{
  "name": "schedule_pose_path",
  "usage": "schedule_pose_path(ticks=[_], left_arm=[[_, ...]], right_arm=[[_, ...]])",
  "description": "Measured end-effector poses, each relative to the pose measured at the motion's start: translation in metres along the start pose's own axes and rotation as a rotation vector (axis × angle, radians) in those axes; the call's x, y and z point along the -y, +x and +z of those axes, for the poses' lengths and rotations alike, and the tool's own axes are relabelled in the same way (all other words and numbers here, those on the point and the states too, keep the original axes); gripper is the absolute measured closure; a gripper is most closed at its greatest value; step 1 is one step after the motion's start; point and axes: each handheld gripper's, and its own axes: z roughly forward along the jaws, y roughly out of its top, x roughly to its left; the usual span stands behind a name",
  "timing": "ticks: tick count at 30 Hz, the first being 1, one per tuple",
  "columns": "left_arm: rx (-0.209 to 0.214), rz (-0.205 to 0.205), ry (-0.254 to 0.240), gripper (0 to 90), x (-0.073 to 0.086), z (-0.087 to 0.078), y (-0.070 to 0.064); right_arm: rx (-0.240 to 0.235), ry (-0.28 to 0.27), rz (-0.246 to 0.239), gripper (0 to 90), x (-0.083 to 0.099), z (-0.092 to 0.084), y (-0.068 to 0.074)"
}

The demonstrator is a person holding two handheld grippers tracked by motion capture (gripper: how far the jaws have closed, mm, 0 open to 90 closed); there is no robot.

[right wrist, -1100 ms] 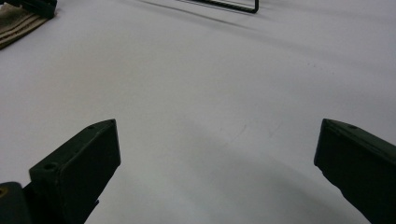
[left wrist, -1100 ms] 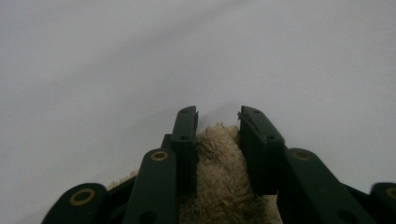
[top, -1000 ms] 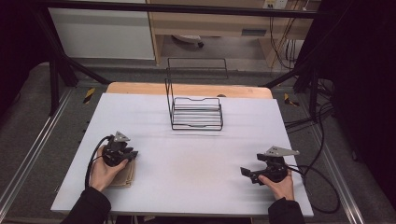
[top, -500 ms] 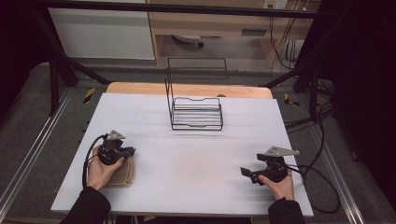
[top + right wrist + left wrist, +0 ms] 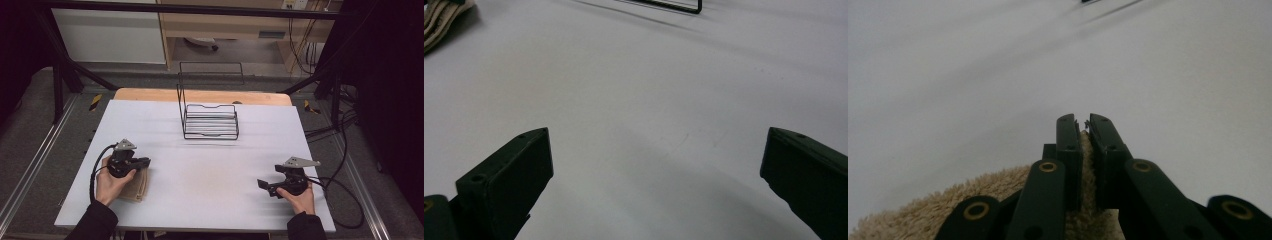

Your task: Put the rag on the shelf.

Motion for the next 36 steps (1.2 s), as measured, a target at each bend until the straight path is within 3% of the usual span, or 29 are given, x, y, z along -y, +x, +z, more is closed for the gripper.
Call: schedule_pose_path(ticks=[6, 16, 23, 34, 36], left_arm=[[0.029, 0.026, 0.003, 83.9, -0.003, 0.004, -0.012], [0.102, 0.061, 0.006, 83.9, -0.013, 0.015, -0.045], [0.119, 0.101, 0.034, 83.7, -0.020, 0.039, -0.067], [0.125, 0.123, 0.054, 81.9, -0.021, 0.057, -0.072], [0.126, 0.126, 0.046, 74.5, -0.022, 0.056, -0.071]], right_arm=[[0.001, 0.001, 0.000, 1.1, 0.000, 0.000, 0.000], [0.003, 0.003, 0.005, 1.2, 0.000, 0.001, 0.001], [0.003, 0.004, 0.010, 1.2, 0.001, 0.001, 0.001], [0.003, 0.008, -0.002, 1.3, 0.001, 0.002, 0.001], [0.005, 0.007, -0.001, 1.3, 0.001, 0.002, 0.002]])
